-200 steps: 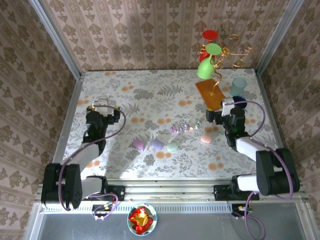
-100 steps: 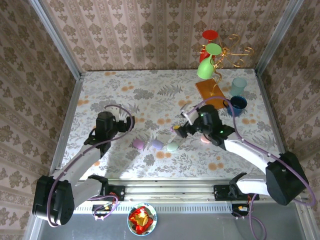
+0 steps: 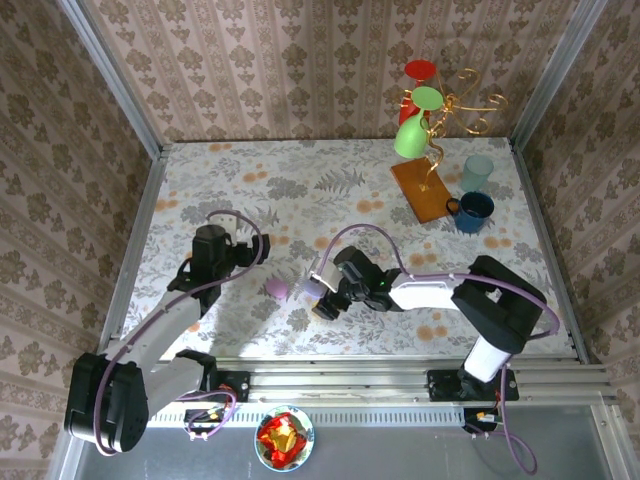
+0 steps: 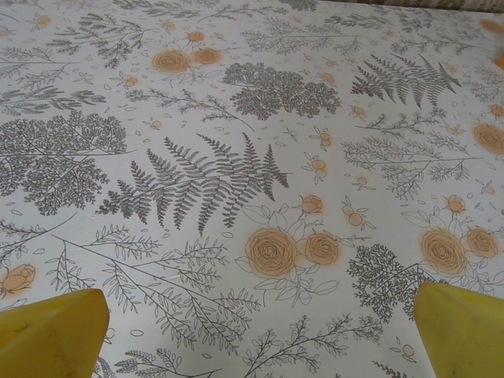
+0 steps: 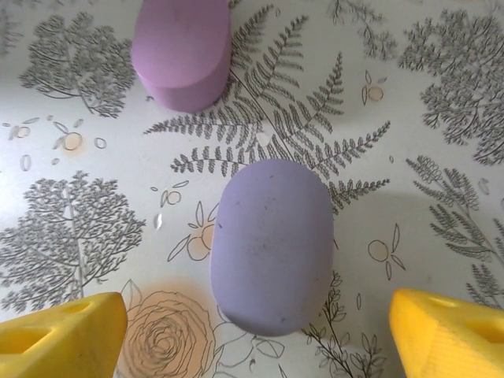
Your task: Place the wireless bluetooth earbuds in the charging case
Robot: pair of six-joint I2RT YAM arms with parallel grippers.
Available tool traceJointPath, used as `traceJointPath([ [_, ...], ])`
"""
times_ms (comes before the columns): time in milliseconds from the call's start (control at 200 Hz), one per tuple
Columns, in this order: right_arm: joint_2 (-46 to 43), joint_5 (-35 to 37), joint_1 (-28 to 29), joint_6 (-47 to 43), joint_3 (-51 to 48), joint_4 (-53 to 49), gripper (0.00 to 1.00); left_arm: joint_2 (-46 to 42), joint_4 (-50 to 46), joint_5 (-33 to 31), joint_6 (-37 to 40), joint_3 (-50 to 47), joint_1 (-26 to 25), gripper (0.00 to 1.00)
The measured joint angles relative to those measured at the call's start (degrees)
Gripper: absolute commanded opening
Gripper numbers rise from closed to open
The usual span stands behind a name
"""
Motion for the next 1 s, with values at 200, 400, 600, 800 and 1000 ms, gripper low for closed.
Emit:
traceJointPath([
  [200,3.1,1.0,0.0,-0.5,2.6,0.0,0.74,0.2,0.1,0.2,0.0,0.0,0.0,1.0],
  [400,5.3,0.9,0.0,-1.2,4.3,0.0,0.57,0.9,0.0,0.2,-0.1,0.0,-0.1,1.0],
  [600,6.3,0.0,0.0,-1.7,4.5,-0.7,0.42,0.9,0.0,0.2,-0.1,0.0,-0.1,1.0],
  [800,6.1,-1.0,0.0,-2.8,5.0,-2.0,0.34,0.9,0.0,0.2,-0.1,0.0,-0.1,1.0],
  [1000,2.1,-3.7,-1.1,-3.3,5.1,-5.3,0.31,0.1,-0.3,3.0,-0.3,0.2,0.6,1.0],
])
